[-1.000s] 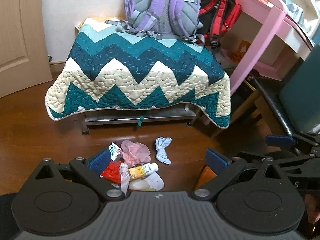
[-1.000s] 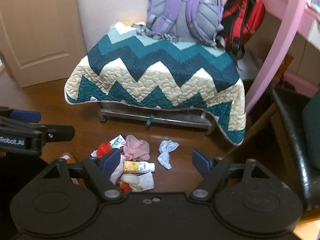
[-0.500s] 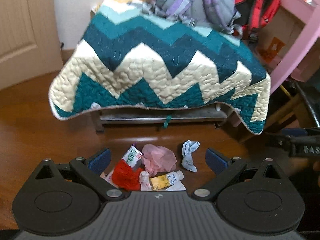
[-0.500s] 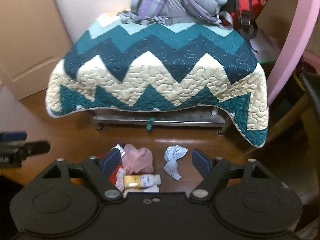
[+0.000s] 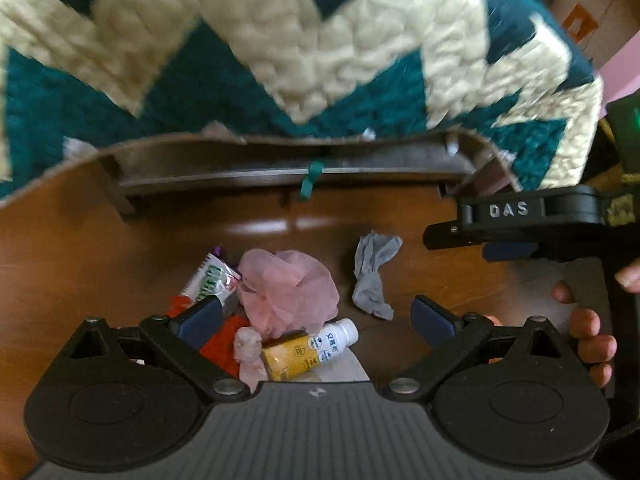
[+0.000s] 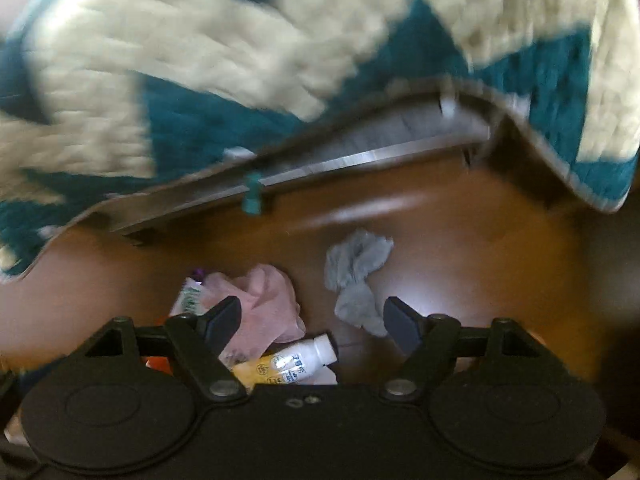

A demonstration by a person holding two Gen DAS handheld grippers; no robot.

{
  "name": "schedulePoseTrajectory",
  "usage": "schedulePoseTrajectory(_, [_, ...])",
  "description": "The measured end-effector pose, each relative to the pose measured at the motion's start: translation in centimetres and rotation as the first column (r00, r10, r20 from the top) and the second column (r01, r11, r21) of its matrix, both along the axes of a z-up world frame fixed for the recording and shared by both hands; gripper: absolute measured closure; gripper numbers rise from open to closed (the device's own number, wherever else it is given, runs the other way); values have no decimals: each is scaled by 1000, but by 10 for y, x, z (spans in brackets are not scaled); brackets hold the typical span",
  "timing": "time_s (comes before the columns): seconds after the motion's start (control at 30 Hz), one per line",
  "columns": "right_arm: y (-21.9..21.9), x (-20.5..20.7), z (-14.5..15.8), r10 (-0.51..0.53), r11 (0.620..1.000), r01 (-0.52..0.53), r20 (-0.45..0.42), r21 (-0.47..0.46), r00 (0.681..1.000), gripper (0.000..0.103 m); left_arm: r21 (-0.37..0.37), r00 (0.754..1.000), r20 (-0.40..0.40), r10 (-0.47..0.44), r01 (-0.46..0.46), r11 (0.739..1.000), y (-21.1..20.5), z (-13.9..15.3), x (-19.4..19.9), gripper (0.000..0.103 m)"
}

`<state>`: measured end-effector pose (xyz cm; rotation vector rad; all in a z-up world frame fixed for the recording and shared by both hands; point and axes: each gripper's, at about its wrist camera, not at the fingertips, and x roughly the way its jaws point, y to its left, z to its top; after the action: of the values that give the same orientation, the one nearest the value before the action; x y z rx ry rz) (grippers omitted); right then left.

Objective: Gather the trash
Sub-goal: 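Grasp the pink mesh wrap with the left tool while the right tool grasps the grey tissue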

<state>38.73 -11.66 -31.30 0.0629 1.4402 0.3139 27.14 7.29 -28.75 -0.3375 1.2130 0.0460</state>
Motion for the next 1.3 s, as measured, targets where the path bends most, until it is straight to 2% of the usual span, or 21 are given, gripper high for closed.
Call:
schedulePoseTrajectory(0.1, [-7,10,-39,-78,997,79,-67,-1,995,25,-12,999,-46,3,-3,1000,-2,-37,12,2])
schedulePoseTrajectory(0.2, [-7,14,-69,-91,996,89,-85,-25,992,26,-25,997,-79,3,-5,1000,-3,-67,21,2])
schedulePoseTrajectory(0.53, [9,28,-146,-51,998,44,-146,-50,988,27,-33,990,-140,-31,26,999,-9,-140,47,3])
schedulePoseTrajectory(0.63, [12,28,-164,-50,997,40,-158,-65,986,28,-42,987,-149,-54,48,998,-14,-157,56,11])
schedulePoseTrajectory(0.73, [17,30,-176,-28,997,16,-159,-71,987,28,-37,983,-167,-75,70,997,-18,-171,62,13])
schedulePoseTrajectory(0.8, [17,30,-182,-23,997,11,-157,-77,987,29,-34,980,-183,-81,76,997,-19,-179,65,27])
schedulePoseTrajectory(0.93, [20,30,-191,-12,997,0,-162,-71,987,30,-41,976,-201,-79,72,997,-19,-190,68,40])
schedulePoseTrajectory(1.1, [24,30,-198,2,997,-13,-152,-75,988,31,-56,976,-203,-80,70,996,-16,-192,68,65])
schedulePoseTrajectory(1.17, [28,29,-198,5,997,-17,-147,-78,989,32,-66,976,-203,-75,63,996,-15,-193,68,70])
schedulePoseTrajectory(1.23, [29,26,-197,14,996,-26,-143,-82,990,45,-63,976,-201,-82,70,996,-16,-194,69,72])
schedulePoseTrajectory(1.27, [30,26,-200,19,995,-33,-142,-96,990,65,-63,976,-200,-85,73,995,-16,-194,68,74])
schedulePoseTrajectory(1.3, [31,26,-202,18,993,-34,-146,-109,989,65,-63,976,-198,-86,75,995,-16,-194,69,79])
